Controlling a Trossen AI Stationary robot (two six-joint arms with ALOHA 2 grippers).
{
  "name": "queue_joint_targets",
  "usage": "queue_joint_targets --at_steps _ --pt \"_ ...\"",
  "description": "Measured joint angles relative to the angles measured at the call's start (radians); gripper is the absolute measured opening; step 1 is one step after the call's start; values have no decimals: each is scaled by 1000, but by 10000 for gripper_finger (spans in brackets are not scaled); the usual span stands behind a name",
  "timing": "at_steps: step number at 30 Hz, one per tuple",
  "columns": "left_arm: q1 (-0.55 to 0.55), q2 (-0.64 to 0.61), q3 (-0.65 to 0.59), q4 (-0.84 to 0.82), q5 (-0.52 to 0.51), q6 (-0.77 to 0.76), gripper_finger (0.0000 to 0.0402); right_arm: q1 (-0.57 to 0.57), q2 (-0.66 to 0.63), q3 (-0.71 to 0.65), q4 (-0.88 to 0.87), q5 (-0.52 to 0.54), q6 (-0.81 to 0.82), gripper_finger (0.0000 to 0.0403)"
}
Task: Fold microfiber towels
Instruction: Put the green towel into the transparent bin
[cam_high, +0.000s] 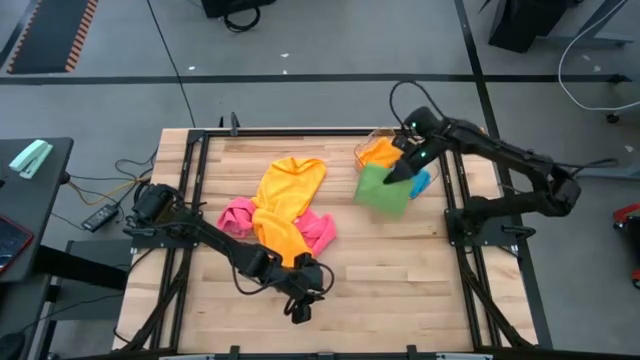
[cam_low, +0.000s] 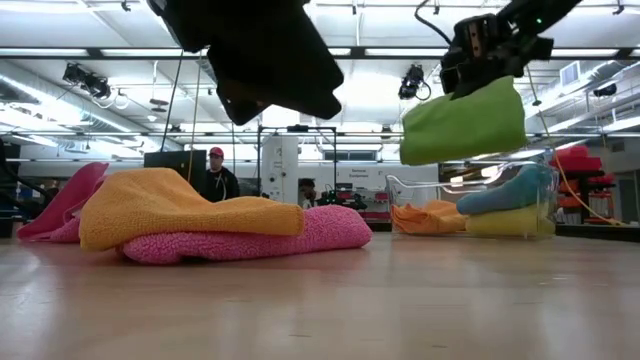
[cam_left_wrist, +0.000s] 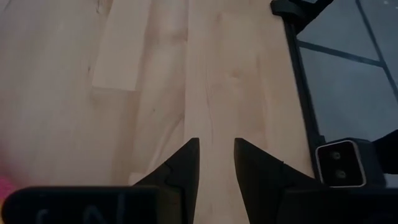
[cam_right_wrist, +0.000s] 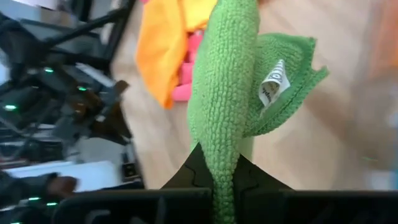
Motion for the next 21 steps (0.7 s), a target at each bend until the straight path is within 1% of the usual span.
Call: queue_joint_targets --at_steps 3,8,11,14,18,21 --pt "9 0 0 -15 4 2 107 -48 36 92 -137 71 -107 7" --pt "35 0 0 -34 63 6 105 -162 116 151 -282 97 -217 7" --pt "46 0 0 -46 100 6 105 -222 131 155 -296 97 -254 7" --pt "47 0 0 -59 110 6 102 -265 141 156 -296 114 -279 7" --pt "46 0 0 -63 113 25 97 -288 169 153 -305 195 -322 7" --pt "48 0 0 -67 112 29 93 -286 193 153 -305 290 -342 7"
